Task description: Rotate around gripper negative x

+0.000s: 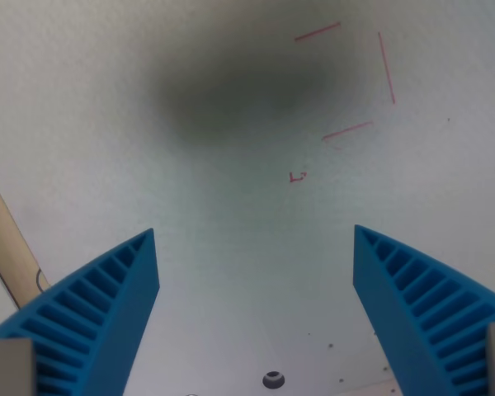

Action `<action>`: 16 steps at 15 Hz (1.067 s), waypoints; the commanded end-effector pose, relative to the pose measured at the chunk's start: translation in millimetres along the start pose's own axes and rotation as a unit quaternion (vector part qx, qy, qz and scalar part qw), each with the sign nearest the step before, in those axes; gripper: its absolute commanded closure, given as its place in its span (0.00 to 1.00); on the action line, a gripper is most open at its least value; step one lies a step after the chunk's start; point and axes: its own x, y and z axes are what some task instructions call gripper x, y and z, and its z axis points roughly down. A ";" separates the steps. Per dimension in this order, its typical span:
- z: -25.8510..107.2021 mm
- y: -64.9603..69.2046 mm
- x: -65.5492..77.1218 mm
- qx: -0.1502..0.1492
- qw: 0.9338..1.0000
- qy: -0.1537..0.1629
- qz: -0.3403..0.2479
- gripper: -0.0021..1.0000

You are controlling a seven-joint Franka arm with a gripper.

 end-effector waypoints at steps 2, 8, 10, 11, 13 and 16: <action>-1.4 -0.8 0.2 -0.061 0.998 0.001 0.003 0.00; -1.4 -0.8 0.2 -0.096 0.995 0.001 0.003 0.00; -1.4 -0.8 0.2 -0.107 0.994 0.001 0.003 0.00; -1.4 -0.8 0.2 -0.113 0.994 0.001 0.003 0.00; -1.4 -0.8 0.2 -0.125 0.992 0.001 0.003 0.00; -1.4 -0.8 0.2 -0.142 0.990 0.001 0.003 0.00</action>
